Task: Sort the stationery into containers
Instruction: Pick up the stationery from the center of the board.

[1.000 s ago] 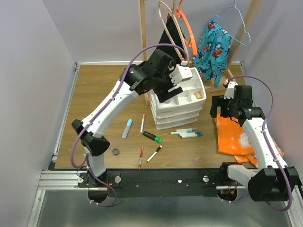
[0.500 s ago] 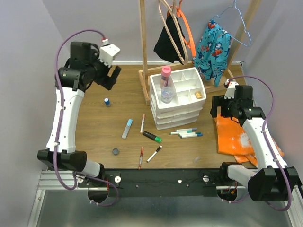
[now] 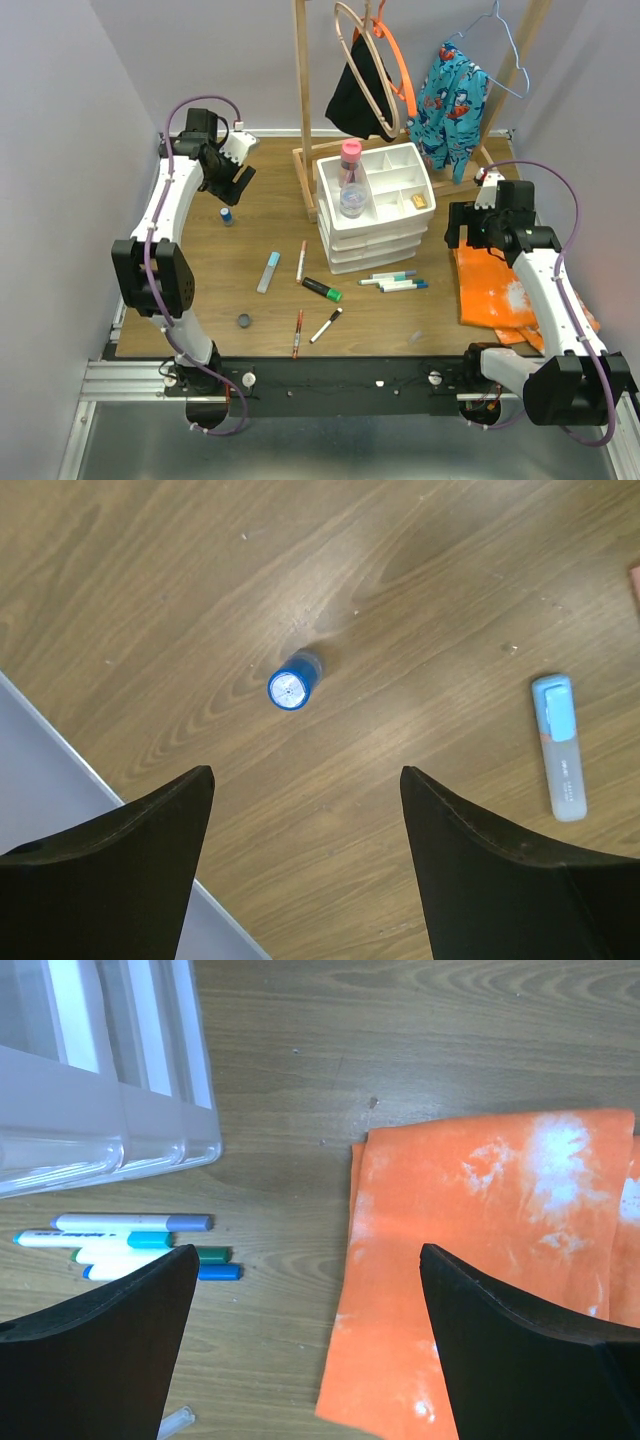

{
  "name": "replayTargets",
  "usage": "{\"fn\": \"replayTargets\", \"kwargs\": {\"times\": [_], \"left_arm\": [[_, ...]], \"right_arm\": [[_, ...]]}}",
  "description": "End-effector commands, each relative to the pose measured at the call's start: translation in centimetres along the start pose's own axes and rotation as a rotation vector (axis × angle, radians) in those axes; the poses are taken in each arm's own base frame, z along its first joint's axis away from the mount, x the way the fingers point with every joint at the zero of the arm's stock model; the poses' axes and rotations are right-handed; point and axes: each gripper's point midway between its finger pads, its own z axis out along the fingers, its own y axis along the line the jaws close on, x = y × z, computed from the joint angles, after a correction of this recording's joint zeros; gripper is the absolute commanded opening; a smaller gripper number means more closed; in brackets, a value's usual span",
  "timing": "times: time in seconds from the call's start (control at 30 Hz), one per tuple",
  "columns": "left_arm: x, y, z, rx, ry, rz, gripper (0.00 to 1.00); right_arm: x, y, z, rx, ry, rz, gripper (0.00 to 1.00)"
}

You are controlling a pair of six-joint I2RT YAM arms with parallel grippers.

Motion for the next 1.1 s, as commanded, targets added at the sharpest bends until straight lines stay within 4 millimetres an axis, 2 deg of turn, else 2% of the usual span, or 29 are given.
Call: {"fn": "replayTargets", "kwargs": {"times": [0.0,0.03,0.27,0.43,0.87,0.97,1.07], "left_arm": [[0.6,2.0,1.2,-0.07,0.068,-0.055,0.81],[1.1,2.1,2.3,-0.062,0.102,-0.064,0.8],[1.8,2.4,4.7,-0.033,0.128,-0.134,0.71],[3.0,2.9,6.4,-0.03,0.168,-0.154,0.7],[3.5,3.1,9.2,0.007,0.199,-0.177,0.65],[4.7,3.9,9.6,0.005,0.219,-0.201,0.64],[5.0,4.2,10.0,0.007,0.224,-0.215,0.62]], "right_arm": [[0.1,-0.1,-0.2,-0.003,-0.002,0.012,0.99],[0.2,-0.2,-0.2,-0.002,0.001,0.012,0.99],[0.2,-0.3,0.0,0.002,0.007,0.012,0.99],[0.3,-0.3,0.2,0.001,0.012,0.015,0.99],[0.7,-0.4,0.6,0.0,0.028,0.021,0.99],[0.7,-0.5,0.7,0.001,0.029,0.024,0.99],[0.8,-0.5,0.8,0.003,0.034,0.024,0.99]]}}
